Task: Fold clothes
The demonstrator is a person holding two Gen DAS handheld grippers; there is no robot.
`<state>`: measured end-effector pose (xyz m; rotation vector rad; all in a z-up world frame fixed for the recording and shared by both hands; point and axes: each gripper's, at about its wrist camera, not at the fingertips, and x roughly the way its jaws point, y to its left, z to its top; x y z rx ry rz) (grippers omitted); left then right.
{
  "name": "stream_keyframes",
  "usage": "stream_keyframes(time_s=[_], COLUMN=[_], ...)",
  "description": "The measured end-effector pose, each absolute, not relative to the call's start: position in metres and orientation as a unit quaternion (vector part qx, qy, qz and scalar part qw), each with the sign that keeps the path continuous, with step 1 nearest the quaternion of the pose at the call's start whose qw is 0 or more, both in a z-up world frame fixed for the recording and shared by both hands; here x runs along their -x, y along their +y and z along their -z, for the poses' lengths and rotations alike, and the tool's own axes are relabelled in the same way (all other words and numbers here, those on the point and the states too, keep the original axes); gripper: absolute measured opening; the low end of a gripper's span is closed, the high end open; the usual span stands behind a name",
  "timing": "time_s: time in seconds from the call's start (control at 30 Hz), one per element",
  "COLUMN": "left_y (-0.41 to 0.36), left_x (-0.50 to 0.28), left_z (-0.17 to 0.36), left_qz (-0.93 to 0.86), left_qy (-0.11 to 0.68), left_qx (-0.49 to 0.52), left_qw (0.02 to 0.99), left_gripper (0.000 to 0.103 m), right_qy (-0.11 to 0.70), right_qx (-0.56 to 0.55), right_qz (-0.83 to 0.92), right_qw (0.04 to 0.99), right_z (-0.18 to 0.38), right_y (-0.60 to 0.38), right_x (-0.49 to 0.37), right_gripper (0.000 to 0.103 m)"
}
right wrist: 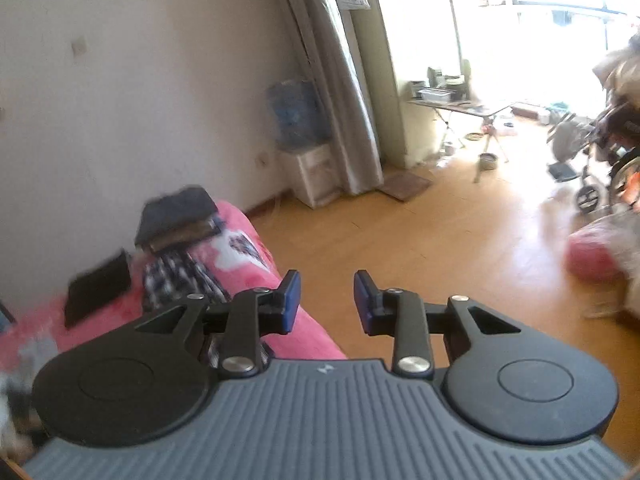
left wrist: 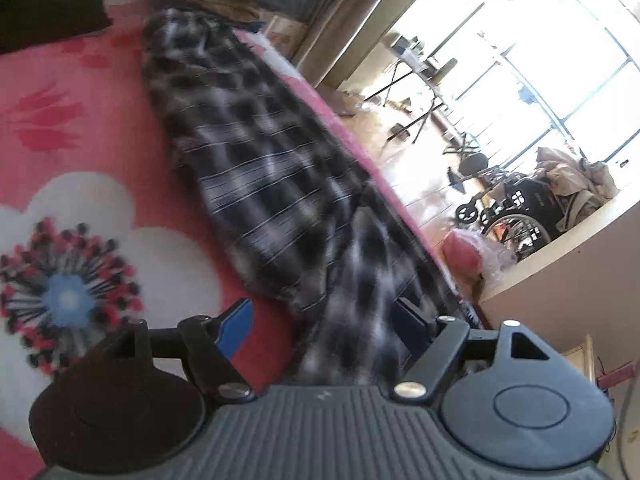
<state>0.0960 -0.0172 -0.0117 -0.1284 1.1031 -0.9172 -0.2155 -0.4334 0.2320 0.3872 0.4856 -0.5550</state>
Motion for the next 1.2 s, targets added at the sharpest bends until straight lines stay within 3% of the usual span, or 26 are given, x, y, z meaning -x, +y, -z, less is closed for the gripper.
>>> stream_keyframes(time_s=[0.13,0.37,0.67,0.97,1.13,1.2], left_y=[0.010,0.058,0.090,0.111,0.092,0.086], left_x=[-0.090,-0.046,0.019,0.036,0.049,0.057], left_z=[0.015,0.034,-0.028,-0.023,0.038,0.058], left_qz=[0.416,0.384,0.426,0.342,0.319,0.308], left_qy=[0.511,0.507,0.518,0.527,0.531,0.530], left_qx=[0.053,0.040,-0.027,-0.022,-0.105,-0.149], left_qw=[0.750,0.771,0.741,0.777,0.778,0.776], left_gripper=[0.077,0.075,0.075,0.078,0.075,0.069], right_qy=[0.236,0.215,0.224,0.263,0.269,0.269], right_qx=[-0.203,-0.270,-0.345,-0.309,-0.366,-0.382], right_qz=[0.206,0.019,-0.208,-0.230,-0.211,-0.202], right_qw=[0.928,0.938,0.888,0.885,0.865,0.861], right_z=[-0.218,-0.125,-0.044,-0.003,0.009,0.009], right_y=[-0.427,-0.411,-0.367,-0.314,-0.297,-0.293], right_x=[0.220,0.188,0.185,0.186,0.192,0.199], right_gripper=[0.040,0.041,0.041,0.047,0.047,0.047])
